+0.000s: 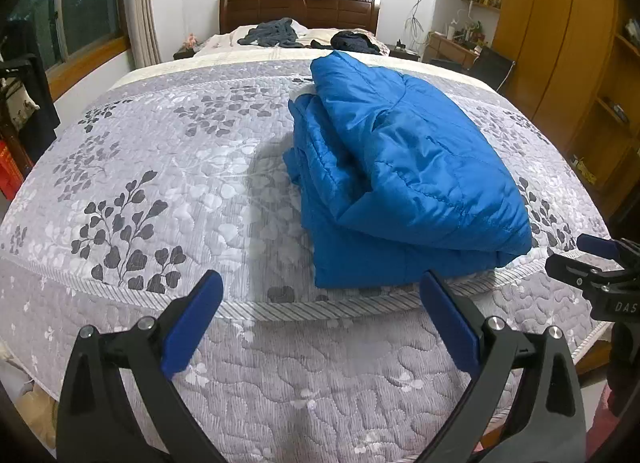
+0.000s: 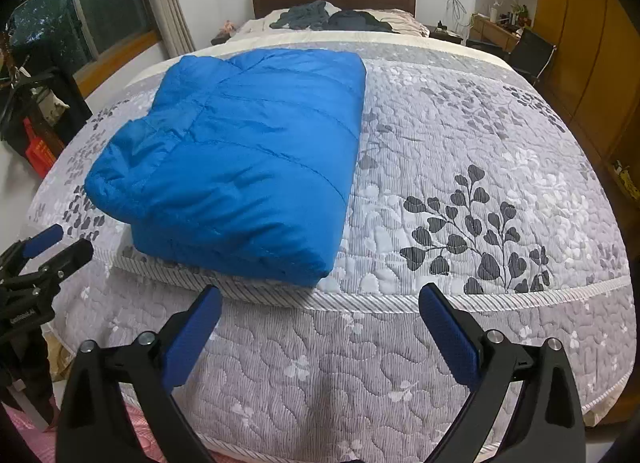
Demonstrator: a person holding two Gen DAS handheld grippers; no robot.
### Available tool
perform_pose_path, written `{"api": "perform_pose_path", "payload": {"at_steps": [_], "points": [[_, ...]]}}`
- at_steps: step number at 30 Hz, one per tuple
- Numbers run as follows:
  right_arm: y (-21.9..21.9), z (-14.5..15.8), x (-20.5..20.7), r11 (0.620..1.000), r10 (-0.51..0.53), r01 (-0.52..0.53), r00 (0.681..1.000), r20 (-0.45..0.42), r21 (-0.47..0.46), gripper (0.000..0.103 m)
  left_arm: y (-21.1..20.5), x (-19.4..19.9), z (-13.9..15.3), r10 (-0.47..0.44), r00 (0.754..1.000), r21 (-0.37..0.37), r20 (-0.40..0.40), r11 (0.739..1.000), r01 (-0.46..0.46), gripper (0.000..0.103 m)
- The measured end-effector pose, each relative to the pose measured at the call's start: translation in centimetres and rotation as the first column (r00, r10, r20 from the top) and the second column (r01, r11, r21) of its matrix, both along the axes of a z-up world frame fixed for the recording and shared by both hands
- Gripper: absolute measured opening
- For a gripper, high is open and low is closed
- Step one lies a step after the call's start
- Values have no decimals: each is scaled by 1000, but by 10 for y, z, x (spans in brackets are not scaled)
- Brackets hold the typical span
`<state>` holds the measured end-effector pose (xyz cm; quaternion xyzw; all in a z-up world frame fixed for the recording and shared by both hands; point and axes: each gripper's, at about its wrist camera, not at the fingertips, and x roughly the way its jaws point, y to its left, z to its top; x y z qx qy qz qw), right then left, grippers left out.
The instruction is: Fold large clothes
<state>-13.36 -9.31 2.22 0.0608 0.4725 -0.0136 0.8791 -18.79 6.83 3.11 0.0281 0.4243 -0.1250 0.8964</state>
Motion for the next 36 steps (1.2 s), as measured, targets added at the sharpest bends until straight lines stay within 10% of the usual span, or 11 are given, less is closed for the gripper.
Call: {"api": "perform_pose_path", "payload": {"at_steps": [36], "points": [[2, -3, 2, 1000, 14, -14, 1000, 0, 14, 99, 0, -1, -2, 0, 1000, 3, -2, 1000, 0, 98]]}}
